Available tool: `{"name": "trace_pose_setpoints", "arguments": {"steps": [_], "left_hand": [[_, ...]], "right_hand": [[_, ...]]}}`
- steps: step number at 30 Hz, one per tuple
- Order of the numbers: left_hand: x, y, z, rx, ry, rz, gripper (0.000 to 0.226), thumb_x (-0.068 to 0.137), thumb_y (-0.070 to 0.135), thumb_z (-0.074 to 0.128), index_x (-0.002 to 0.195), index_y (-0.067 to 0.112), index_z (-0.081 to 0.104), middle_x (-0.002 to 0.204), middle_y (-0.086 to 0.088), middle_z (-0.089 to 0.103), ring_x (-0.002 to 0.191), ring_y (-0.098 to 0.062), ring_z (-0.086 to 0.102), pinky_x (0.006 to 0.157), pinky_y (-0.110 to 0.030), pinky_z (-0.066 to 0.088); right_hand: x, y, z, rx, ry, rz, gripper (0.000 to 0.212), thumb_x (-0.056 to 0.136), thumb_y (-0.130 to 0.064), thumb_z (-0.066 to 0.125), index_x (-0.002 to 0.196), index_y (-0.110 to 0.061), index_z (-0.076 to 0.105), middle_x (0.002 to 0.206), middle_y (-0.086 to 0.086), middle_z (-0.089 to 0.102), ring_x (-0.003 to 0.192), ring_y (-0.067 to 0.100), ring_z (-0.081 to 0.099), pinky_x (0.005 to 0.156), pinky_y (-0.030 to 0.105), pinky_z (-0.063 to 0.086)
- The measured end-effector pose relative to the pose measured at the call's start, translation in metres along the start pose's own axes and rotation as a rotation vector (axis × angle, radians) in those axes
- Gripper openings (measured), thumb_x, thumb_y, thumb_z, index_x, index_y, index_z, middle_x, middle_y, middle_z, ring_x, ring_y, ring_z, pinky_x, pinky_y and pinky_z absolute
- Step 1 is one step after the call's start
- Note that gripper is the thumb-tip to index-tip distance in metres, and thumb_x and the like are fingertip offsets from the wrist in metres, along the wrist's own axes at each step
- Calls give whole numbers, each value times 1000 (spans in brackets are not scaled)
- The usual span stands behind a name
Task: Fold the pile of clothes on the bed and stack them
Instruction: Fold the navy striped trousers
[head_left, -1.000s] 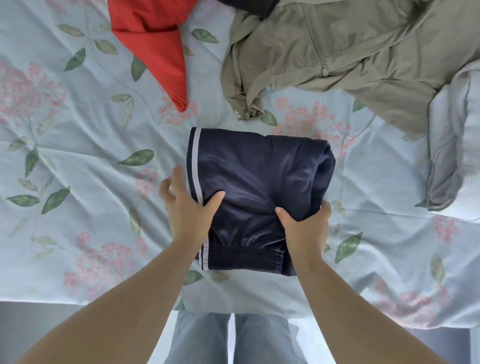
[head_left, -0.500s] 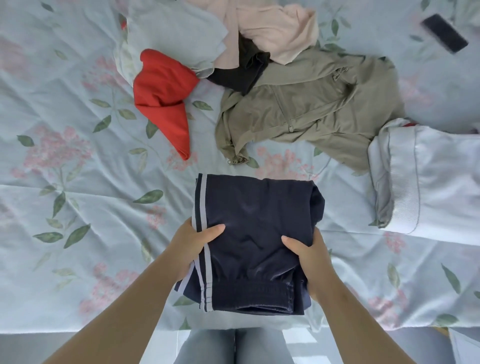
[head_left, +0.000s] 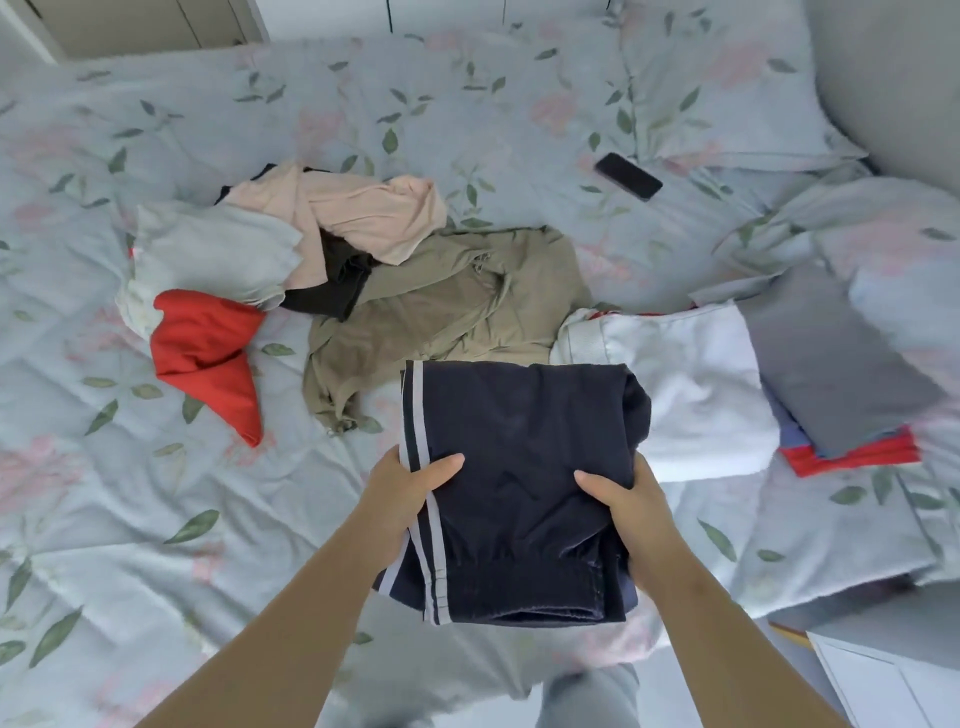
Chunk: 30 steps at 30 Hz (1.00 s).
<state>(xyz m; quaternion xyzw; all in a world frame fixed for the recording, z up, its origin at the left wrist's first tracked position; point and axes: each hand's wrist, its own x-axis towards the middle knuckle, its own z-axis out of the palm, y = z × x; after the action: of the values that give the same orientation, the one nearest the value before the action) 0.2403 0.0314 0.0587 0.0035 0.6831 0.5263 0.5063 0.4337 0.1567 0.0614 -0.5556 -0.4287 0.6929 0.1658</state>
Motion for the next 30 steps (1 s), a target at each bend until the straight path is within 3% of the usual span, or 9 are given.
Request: {"name": "trace_pose_setpoints", "arguments": {"steps": [11, 17, 21, 23, 24, 26, 28, 30], "left_hand": [[62, 10, 222, -9, 33, 3, 28, 82, 17, 72, 109, 19, 64, 100, 0, 73, 87, -17, 71, 66, -26, 57], [106, 30, 267, 119, 74, 19, 35, 80, 24, 74, 112, 24, 61, 101, 6, 70, 90, -13, 68, 69, -22, 54], [129, 35, 274, 171, 80, 25, 37, 78, 24, 75, 112, 26, 60, 102, 7, 70, 94, -14, 67, 74, -24, 55], [137, 28, 278, 220, 130, 15, 43, 78, 22, 75, 116, 26, 55, 107, 5, 67, 100, -17, 65, 84, -33, 55], [141, 22, 279, 305, 188, -19, 55, 79, 23, 74, 127, 23, 46, 116, 1, 62, 108, -23, 61, 93, -39, 51], [145, 13, 283, 716, 355, -106, 84, 81, 33, 70, 145, 22, 17, 139, -8, 40, 127, -33, 41, 104, -44, 36], [144, 3, 288, 1133, 418, 54, 90, 85, 46, 60, 149, 28, 0, 154, -7, 15, 139, -32, 20, 108, -45, 25], [148, -8, 294, 1371, 295, 297, 82, 89, 54, 46, 149, 34, -6, 158, -1, 0, 144, -28, 5, 113, -44, 18]], "right_hand": [[123, -82, -179, -116, 12, -27, 48, 83, -13, 69, 126, -21, 50, 116, -1, 63, 104, 24, 62, 92, 43, 52], [167, -100, -208, -45, -6, -1, 37, 84, -12, 67, 116, -26, 53, 111, -4, 65, 102, 20, 64, 85, 36, 54], [186, -97, -210, -62, 14, 22, 41, 86, -15, 67, 122, -25, 51, 115, -5, 63, 106, 20, 61, 94, 42, 51], [196, -94, -212, -188, 33, -2, 48, 87, -15, 64, 131, -23, 45, 120, -3, 59, 112, 24, 57, 98, 43, 48], [202, -91, -213, -290, 57, -7, 54, 88, -15, 62, 137, -23, 40, 124, -1, 55, 117, 27, 53, 100, 45, 45], [211, -86, -215, -654, 182, 22, 67, 89, -20, 59, 146, -28, 24, 139, 7, 42, 127, 33, 41, 104, 48, 36], [211, -82, -211, -994, 282, -77, 72, 90, -26, 57, 149, -33, 16, 152, 7, 26, 133, 34, 30, 105, 50, 28], [212, -76, -200, -1167, 229, -300, 71, 90, -33, 56, 149, -34, 17, 156, 6, 18, 138, 31, 24, 107, 49, 27]]}}
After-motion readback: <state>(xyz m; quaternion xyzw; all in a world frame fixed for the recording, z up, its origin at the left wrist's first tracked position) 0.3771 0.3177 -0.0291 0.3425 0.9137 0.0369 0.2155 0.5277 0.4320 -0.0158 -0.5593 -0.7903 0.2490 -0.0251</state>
